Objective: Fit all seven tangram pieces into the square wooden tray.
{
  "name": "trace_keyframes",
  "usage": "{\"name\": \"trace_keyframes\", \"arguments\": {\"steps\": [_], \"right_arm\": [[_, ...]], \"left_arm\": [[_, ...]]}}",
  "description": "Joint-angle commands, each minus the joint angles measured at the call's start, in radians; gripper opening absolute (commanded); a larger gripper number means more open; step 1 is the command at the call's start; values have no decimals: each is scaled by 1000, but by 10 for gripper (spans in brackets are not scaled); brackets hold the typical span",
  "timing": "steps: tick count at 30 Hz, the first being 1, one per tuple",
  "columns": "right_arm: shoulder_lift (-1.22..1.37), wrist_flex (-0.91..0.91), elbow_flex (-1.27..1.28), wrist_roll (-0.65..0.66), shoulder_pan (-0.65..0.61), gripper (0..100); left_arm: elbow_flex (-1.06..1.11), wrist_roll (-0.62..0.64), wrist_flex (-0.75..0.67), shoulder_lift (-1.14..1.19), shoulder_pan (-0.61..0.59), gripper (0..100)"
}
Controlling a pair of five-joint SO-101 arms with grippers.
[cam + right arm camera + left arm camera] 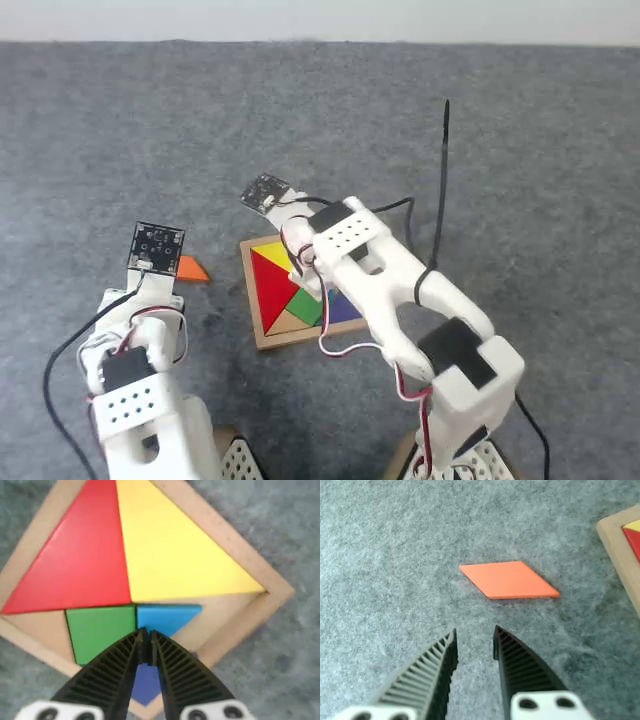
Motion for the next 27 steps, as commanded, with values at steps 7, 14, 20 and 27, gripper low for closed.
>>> {"name": "trace_keyframes", "arguments": {"steps": [7,14,20,27], "right_arm": [[-257,5,21,-81,91,7],[-71,-116,77,-84,133,7],[28,-145,63,-84,18,7],[-12,-134,63,-77,18,7]], "left_arm": [[-18,-9,5,-23,2,119],[-18,-9,5,-23,2,119],[-18,-9,5,-23,2,119],[-18,-9,5,-23,2,119]]}}
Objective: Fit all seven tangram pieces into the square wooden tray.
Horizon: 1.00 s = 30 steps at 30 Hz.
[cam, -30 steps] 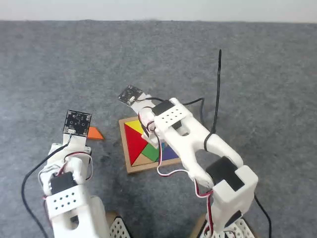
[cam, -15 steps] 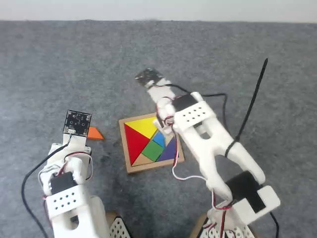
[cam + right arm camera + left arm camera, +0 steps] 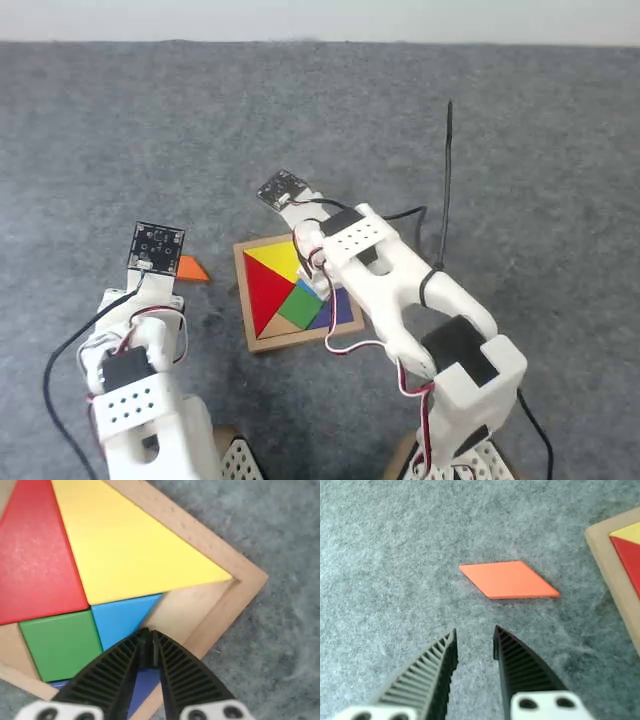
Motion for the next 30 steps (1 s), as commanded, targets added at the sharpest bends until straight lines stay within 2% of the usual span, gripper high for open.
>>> {"name": "trace_keyframes", "arguments": {"steps": [1,9,12,16,21,26,30], "right_arm": [[-59,4,-28,-2,10,7],[-269,113,-17,37,131,7],[-355,54,66,-52,217,7],[-456,-85,259,-149,302,7],[-522,-246,453,-160,302,7],[-524,-300,503,-152,303,7],[-524,-300,509,-137,306,7]], "left_arm": [[-18,-9,5,-23,2,119],[-18,-6,2,-23,2,119],[-25,2,2,-23,3,119],[-134,110,69,-20,2,121],[-444,207,328,20,8,137],[-630,348,433,328,40,208],[-745,617,414,595,40,245]]}}
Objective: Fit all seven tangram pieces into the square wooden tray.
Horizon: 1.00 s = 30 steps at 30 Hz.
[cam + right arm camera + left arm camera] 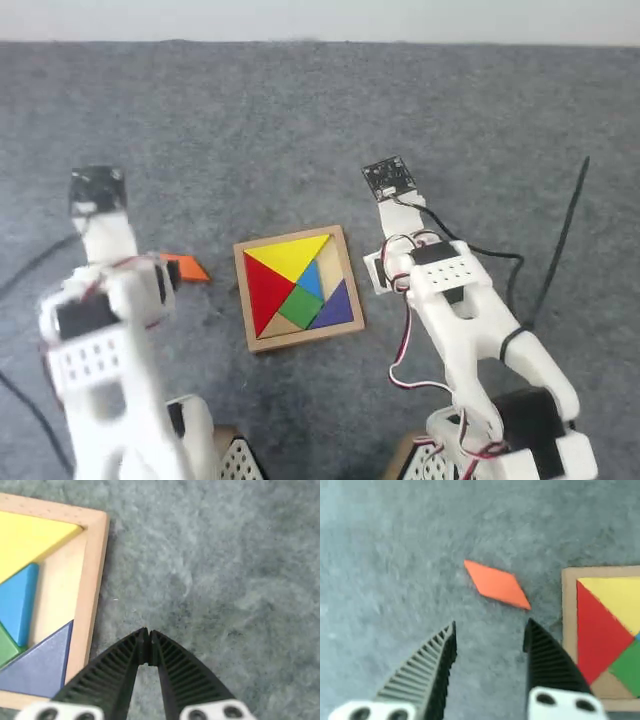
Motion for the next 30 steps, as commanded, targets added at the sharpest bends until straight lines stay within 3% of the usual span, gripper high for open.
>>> {"name": "trace_keyframes", "arguments": {"steps": [1,5,7,16,23,30], "right_arm": [[-54,-18,-6,21,12,7],[-54,-18,-6,35,12,7],[-54,-18,-5,35,13,7],[-54,-22,-5,37,13,7],[-54,-73,28,75,8,9],[-54,-70,28,78,7,9]], "left_arm": [[-176,319,-8,301,6,255],[-202,775,-91,448,23,265],[-203,882,-123,483,64,265],[-127,895,-298,601,78,268],[-139,848,-241,603,44,269],[-101,819,-299,654,31,314]]}}
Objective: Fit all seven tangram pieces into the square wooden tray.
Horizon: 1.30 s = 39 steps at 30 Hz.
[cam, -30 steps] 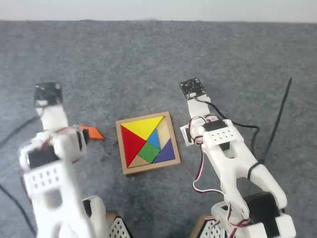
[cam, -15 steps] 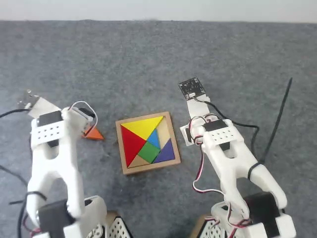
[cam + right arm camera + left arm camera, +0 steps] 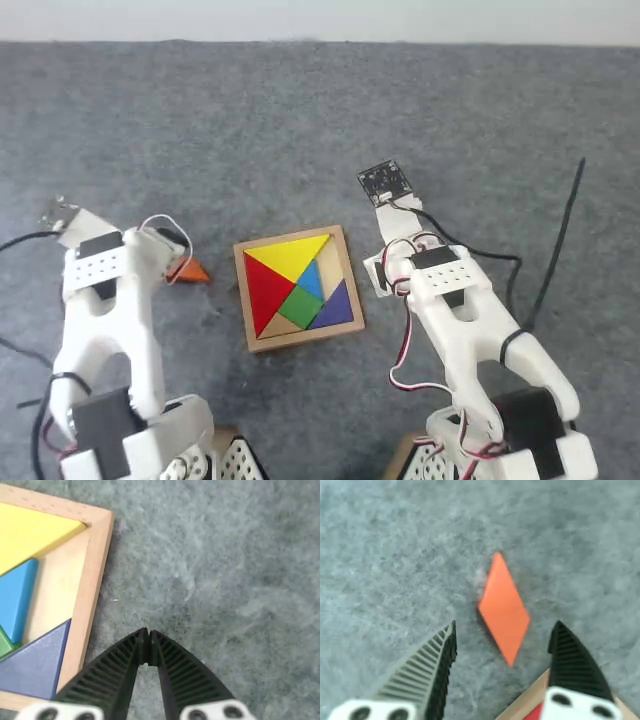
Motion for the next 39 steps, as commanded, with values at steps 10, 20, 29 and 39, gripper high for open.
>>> {"name": "trace_keyframes", "arguments": {"steps": [10,20,29,39], "right_arm": [[-54,-13,-9,17,7,9],[-56,-12,-9,17,7,9],[-61,-10,-9,17,7,9],[-62,-8,-9,17,7,9]], "left_arm": [[-199,40,63,235,57,313],[-229,-2,55,265,49,217],[-248,-35,61,267,51,81],[-260,-170,94,261,52,21]]}}
